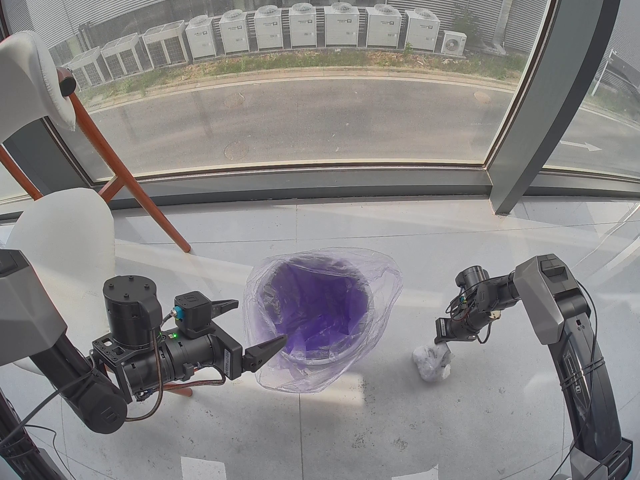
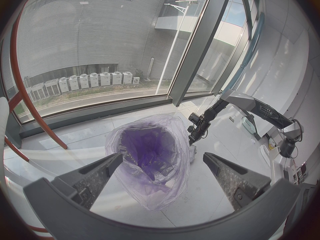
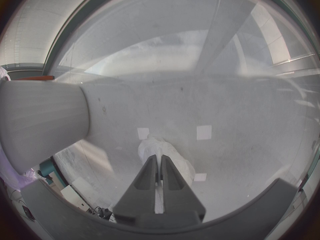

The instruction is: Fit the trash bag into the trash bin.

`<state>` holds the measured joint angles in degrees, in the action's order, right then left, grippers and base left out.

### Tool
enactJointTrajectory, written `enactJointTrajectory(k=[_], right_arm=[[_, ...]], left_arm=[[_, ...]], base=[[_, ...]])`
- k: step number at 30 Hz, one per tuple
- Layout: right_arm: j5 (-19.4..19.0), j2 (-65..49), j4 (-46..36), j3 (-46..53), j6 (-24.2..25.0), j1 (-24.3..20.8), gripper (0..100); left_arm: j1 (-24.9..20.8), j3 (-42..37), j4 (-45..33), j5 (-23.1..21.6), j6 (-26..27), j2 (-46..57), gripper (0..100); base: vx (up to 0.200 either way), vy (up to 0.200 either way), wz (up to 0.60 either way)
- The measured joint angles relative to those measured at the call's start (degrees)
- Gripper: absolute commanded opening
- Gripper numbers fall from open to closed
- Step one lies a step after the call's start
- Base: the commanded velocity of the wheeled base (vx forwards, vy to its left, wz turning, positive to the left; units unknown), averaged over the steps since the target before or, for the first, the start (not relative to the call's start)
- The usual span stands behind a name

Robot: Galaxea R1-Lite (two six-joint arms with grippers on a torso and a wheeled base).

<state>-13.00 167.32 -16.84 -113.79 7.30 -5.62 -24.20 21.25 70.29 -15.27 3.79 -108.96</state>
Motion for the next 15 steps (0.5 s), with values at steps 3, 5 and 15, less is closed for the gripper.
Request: enactJointTrajectory(k=[3,5,15], right_arm=[[0.02,0.77,-1.91,-0.49,0.13,0.06,0],[0.05,1.15,-1.88,-0.62,0.09,0.26,0],[-0.02,-4.06,-3.08,-0.82,-0.02,1.27,0]], left_arm=[[0.09,-0.11,0.00,0.04,0.04,0.04,100],[0.17,-0.24,-0.01,0.06,0.06,0.11,100],[0.39,-0.63,-0.04,0.09,0.11,1.29,100]], base=[[0.000,0.000,0.00],[0.000,0.000,0.00],[0.000,0.000,0.00]])
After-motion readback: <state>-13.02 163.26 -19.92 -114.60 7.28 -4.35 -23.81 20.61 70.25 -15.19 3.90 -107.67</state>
